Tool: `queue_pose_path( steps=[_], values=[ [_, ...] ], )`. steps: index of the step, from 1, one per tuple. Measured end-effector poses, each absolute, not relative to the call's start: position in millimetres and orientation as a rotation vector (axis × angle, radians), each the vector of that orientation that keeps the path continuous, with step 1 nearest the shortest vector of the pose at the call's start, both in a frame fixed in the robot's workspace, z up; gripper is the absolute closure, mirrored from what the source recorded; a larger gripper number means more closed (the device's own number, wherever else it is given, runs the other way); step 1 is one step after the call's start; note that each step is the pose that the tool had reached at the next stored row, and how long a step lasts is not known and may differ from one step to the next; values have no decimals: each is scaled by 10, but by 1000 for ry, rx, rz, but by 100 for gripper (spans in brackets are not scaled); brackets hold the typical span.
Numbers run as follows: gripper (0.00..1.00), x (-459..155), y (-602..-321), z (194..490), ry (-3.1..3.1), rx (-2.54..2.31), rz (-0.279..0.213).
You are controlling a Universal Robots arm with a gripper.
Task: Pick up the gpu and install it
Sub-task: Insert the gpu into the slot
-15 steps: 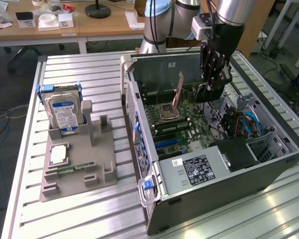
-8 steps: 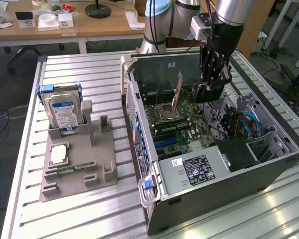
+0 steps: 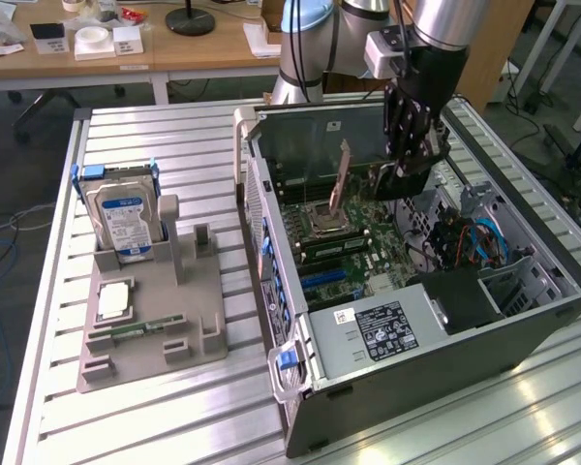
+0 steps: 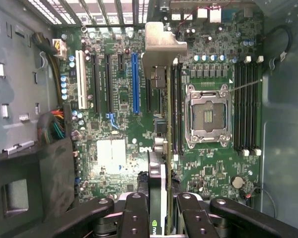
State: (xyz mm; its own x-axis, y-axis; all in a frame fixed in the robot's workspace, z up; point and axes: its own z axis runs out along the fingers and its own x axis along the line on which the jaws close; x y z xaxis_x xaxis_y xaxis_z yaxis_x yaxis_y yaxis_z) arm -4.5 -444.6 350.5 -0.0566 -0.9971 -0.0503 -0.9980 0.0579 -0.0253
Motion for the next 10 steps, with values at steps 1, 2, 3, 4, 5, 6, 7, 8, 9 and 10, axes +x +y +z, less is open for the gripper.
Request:
queue_pose_path(
  steps=[1, 2, 3, 4, 5, 6, 7, 8, 9, 10],
  values=[
    [73, -59, -4446, 3505, 2245, -2120, 25],
    [73, -69, -4446, 3505, 2245, -2120, 25],
    [73, -71, -4446, 3505, 2245, -2120, 25],
    [73, -70, -4446, 3505, 2245, -2120, 25],
    [73, -70, -4446, 3505, 2245, -2120, 25],
    [73, -71, -4446, 3505, 2245, -2120, 25],
    [73, -70, -4446, 3505, 2245, -2120, 25],
    [73, -71, -4446, 3505, 2245, -2120, 25],
    [73, -71, -4446, 3505, 2245, -2120, 25],
    [73, -71, -4446, 3505, 2245, -2120, 25]
  ],
)
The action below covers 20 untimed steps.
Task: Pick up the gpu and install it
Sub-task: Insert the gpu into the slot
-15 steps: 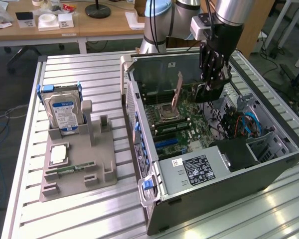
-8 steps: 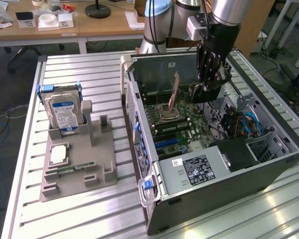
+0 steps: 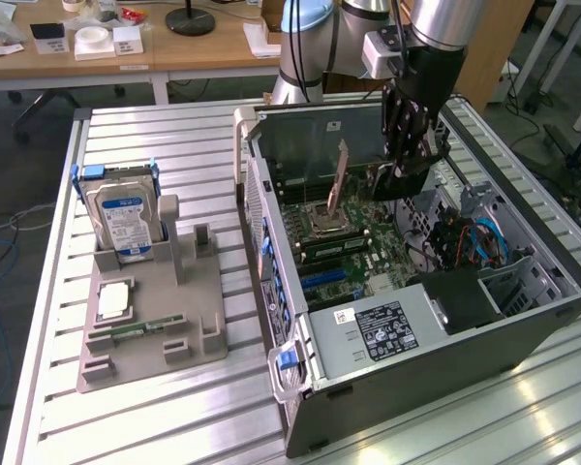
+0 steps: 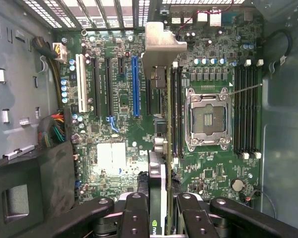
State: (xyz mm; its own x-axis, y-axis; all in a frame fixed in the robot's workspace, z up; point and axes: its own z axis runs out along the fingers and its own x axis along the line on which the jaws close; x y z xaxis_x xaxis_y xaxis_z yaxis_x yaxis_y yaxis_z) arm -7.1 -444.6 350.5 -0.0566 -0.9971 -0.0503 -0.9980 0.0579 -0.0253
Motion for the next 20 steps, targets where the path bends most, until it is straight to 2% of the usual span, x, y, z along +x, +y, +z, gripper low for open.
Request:
queue_pose_path(
  steps=[20],
  values=[
    [73, -81, -4465, 3483, 2245, -2120, 25]
  ],
)
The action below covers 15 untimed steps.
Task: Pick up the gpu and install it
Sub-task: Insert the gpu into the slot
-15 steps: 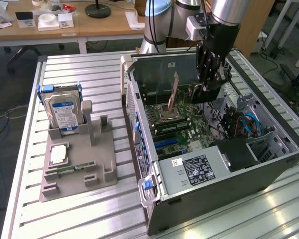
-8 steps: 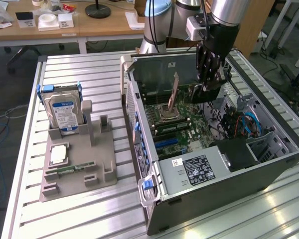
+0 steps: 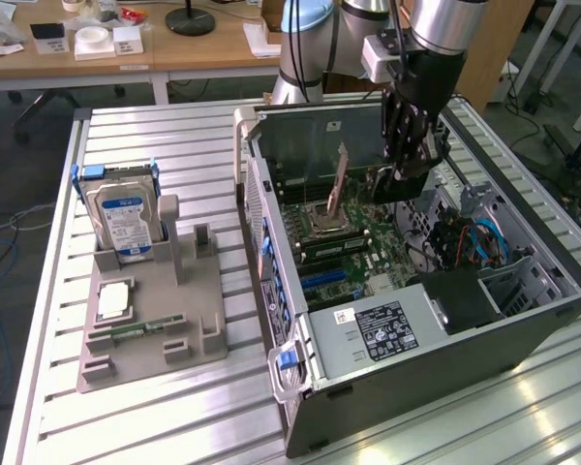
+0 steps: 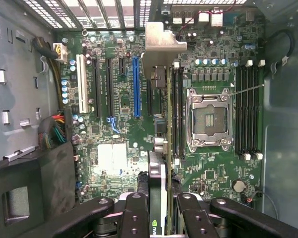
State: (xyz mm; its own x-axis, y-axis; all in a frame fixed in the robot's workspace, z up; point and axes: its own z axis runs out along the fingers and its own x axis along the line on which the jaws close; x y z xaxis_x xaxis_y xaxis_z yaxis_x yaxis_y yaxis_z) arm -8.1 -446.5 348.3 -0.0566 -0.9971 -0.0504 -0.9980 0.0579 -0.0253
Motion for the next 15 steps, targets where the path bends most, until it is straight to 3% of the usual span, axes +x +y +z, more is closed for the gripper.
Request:
queue_pose_path(
  steps=[15],
  values=[
    [73, -102, -4502, 3482, 2245, -2120, 25]
  ],
)
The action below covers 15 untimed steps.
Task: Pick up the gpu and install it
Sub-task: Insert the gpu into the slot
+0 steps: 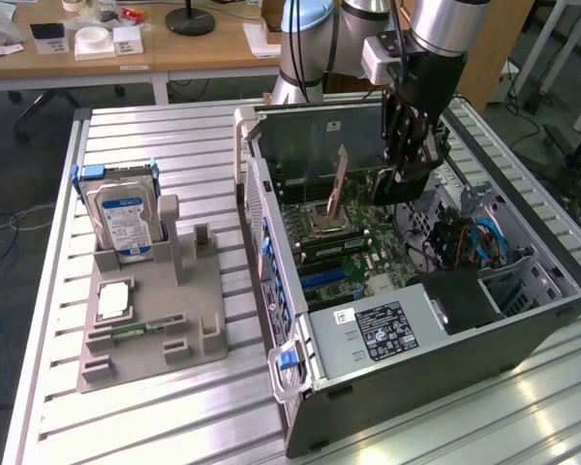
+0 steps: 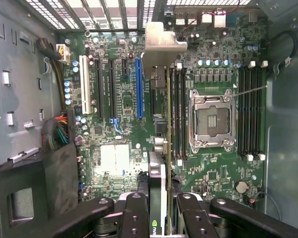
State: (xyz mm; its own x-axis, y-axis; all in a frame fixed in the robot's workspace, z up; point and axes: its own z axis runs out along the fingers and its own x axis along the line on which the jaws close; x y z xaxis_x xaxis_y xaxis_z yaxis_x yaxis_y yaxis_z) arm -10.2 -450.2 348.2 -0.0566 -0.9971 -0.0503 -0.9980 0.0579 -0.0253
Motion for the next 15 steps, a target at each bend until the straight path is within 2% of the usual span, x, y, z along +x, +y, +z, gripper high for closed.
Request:
queue_pose_path(
  steps=[15],
  values=[
    [73, -119, -4502, 3482, 2245, -2120, 25]
  ],
)
